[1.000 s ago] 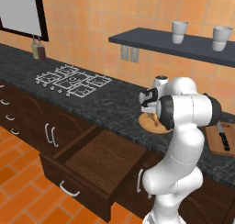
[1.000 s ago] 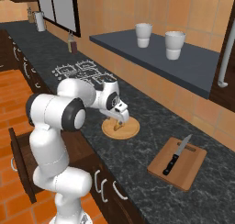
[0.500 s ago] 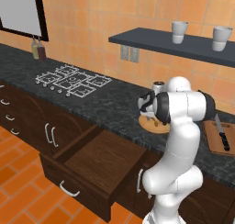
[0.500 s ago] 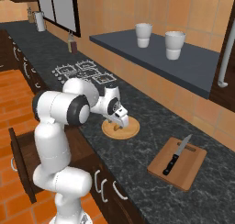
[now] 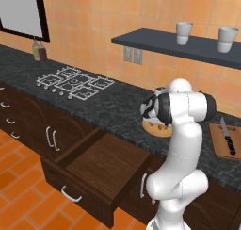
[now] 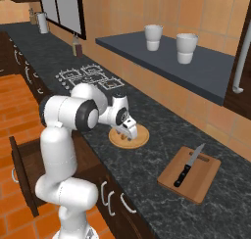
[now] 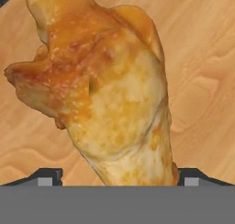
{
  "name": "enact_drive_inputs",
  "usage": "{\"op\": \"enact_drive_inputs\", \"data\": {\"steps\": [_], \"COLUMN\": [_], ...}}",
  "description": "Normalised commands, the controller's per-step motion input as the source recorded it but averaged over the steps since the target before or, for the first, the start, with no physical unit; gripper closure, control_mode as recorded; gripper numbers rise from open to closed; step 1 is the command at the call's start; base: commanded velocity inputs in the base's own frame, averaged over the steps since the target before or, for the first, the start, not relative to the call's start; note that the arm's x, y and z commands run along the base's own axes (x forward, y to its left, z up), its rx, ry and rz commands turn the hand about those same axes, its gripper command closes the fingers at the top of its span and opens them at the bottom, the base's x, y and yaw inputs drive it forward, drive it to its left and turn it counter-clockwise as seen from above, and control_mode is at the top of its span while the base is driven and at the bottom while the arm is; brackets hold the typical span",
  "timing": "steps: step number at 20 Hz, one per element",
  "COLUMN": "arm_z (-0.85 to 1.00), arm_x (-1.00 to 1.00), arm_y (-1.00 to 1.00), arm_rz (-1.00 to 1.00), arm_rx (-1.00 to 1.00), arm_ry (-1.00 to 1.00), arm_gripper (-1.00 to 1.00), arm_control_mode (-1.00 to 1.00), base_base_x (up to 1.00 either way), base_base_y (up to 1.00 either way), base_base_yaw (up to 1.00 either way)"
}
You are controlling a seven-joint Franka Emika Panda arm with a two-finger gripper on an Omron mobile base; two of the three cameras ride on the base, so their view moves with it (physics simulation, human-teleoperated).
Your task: Pick up the knife from the drawer and place it on the cutting board. Then place the meat from the plate to the cutting board.
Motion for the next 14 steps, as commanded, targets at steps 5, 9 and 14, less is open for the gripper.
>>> {"op": "enact_drive_inputs", "data": {"steps": [5,9,14], "arm_z": [-0.05,0.46,0.66], "arm_x": [0.07,-0.26,-0.85], "arm_y": [-0.13,-0.40,-0.65], "arm_rz": [0.00,0.00,0.00], "arm_rx": [0.01,0.00,0.00], "arm_ry": [0.13,0.00,0.00], "arm_gripper": [1.00,1.00,1.00], "arm_control_mode": [-1.00,-1.00,-1.00], "base_base_x": [0.00,0.00,0.00], "base_base_y": [0.00,0.00,0.00], "base_base_yaw": [0.00,0.00,0.00]}}
